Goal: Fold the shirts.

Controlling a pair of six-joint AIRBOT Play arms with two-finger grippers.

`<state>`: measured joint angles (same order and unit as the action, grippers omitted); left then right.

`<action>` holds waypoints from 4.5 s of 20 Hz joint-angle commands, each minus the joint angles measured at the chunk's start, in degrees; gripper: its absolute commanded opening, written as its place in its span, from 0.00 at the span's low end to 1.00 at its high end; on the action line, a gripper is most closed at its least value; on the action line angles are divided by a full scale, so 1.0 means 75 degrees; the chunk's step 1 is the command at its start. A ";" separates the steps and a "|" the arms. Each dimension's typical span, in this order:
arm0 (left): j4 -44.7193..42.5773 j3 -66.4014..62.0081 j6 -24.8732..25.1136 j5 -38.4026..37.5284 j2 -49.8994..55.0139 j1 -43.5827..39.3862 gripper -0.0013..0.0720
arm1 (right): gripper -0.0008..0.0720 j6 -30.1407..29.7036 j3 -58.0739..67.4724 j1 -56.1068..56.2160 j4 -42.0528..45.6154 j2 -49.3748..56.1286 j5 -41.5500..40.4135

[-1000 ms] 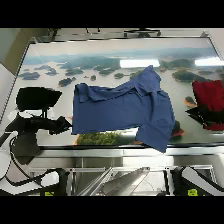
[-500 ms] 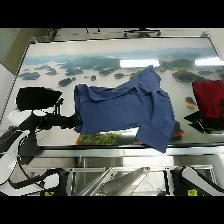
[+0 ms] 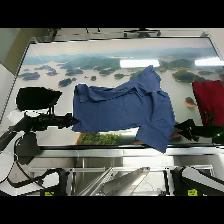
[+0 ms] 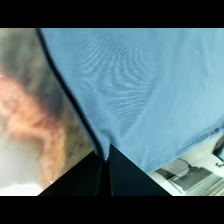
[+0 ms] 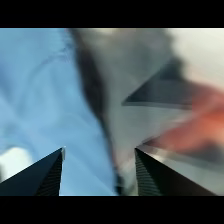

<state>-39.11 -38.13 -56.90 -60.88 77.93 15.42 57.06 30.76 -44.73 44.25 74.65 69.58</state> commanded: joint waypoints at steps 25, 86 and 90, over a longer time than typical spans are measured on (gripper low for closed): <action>0.8201 -0.6033 0.0286 -0.4482 -0.2017 0.0542 0.05 | 0.03 -0.2069 0.7201 0.1489 -0.4176 -0.5476 -0.1784; -0.3395 -1.0791 -0.2428 -0.2990 0.5496 -0.1547 0.32 | 0.54 0.2165 0.7571 0.3908 0.2725 0.3255 0.0268; -0.3984 -0.9605 -0.2914 -0.3576 0.4077 -0.1250 0.32 | 0.54 0.2567 0.7262 0.3692 0.3821 0.1821 0.1291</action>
<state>-65.10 -115.70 -75.55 -84.38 115.09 4.93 74.00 86.85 -16.08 66.81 95.00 73.71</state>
